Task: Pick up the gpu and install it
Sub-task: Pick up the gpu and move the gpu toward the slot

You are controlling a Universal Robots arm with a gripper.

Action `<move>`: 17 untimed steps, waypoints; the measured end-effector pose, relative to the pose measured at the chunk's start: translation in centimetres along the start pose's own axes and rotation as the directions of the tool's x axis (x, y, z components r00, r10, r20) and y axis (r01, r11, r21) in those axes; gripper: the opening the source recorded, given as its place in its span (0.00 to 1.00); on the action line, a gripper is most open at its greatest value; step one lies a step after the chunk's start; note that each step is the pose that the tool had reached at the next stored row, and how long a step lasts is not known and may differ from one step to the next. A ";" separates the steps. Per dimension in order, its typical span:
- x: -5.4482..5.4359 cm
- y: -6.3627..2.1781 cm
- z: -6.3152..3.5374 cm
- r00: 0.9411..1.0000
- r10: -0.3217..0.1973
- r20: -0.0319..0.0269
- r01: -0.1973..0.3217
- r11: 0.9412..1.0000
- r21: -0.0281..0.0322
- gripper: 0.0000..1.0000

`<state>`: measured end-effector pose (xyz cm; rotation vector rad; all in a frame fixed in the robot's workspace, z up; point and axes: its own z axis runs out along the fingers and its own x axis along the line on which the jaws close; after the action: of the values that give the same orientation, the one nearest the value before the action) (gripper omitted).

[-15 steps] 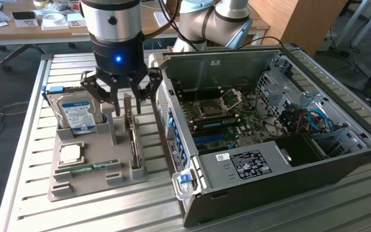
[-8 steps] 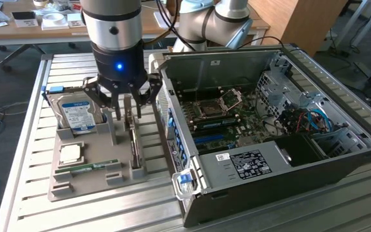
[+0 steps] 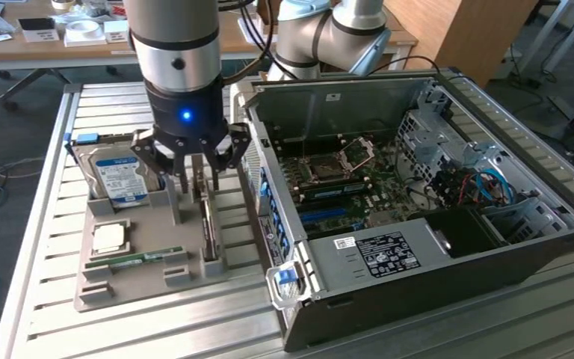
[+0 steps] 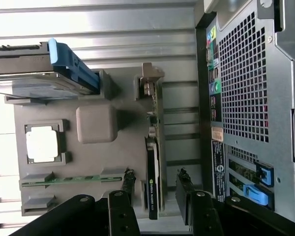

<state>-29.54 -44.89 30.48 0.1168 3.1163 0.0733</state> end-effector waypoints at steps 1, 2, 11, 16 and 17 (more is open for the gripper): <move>0.0 -0.01 0.17 1.000 0.000 0.000 0.000 1.000 0.000 0.47; 0.0 -0.02 0.36 1.000 0.000 0.000 0.000 1.000 0.000 0.47; 0.0 -0.09 2.00 1.000 0.000 0.000 0.000 1.000 0.000 0.47; 0.1 -0.14 2.90 1.000 0.000 0.000 0.000 1.000 0.000 0.47; 0.1 -0.15 3.08 1.000 0.000 0.000 0.000 1.000 0.000 0.47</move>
<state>-29.54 -44.89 27.39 0.1168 3.1163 0.0733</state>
